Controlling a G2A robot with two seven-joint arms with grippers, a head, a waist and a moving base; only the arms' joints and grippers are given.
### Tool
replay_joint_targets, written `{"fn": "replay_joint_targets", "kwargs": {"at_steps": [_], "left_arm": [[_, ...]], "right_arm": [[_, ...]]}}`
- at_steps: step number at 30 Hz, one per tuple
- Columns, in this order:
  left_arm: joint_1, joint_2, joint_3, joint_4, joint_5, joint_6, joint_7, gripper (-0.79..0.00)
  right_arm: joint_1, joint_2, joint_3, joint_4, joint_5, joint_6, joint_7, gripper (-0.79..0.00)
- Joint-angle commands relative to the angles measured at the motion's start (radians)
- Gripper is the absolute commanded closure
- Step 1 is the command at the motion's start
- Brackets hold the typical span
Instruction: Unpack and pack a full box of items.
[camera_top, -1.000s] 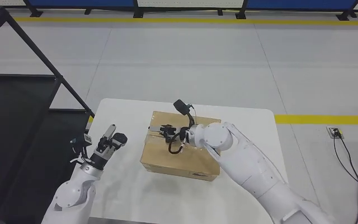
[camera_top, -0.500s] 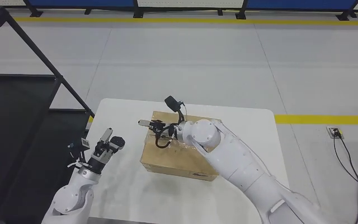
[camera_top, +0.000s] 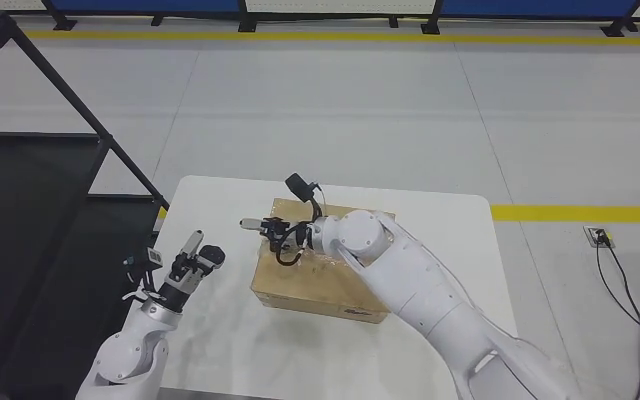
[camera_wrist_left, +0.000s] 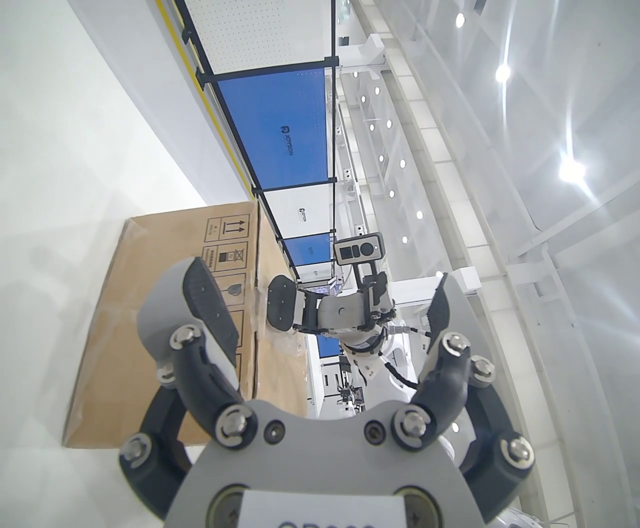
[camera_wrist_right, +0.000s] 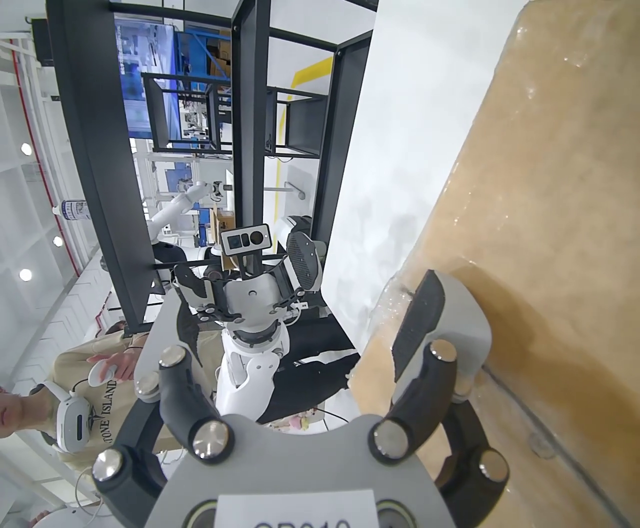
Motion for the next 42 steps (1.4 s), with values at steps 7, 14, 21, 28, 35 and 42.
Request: {"fn": "replay_joint_targets", "kwargs": {"at_steps": [7,14,21,28,35,42], "left_arm": [[-0.006,-0.001,0.015,0.000,0.007,0.002,-0.004,-0.785],[-0.011,-0.002,0.024,-0.002,0.014,0.004,-0.007,-0.785],[-0.014,-0.002,0.033,-0.012,0.022,0.004,-0.013,-0.785],[-0.017,-0.002,0.040,-0.018,0.029,0.010,-0.023,-0.785],[-0.022,-0.001,0.047,-0.027,0.039,0.015,-0.029,-0.785],[-0.022,0.000,0.046,-0.028,0.042,0.017,-0.034,-0.785]], "right_arm": [[-0.026,0.029,0.048,-0.044,-0.061,0.023,0.021,-0.785],[-0.094,0.084,0.124,-0.165,-0.146,0.074,0.029,-0.785],[-0.212,0.153,0.239,-0.359,-0.254,0.164,0.038,-0.785],[-0.351,0.211,0.358,-0.556,-0.357,0.251,0.050,-0.785],[-0.444,0.245,0.449,-0.661,-0.447,0.335,-0.008,-0.785],[-0.507,0.268,0.523,-0.728,-0.476,0.363,-0.003,-0.785]]}}
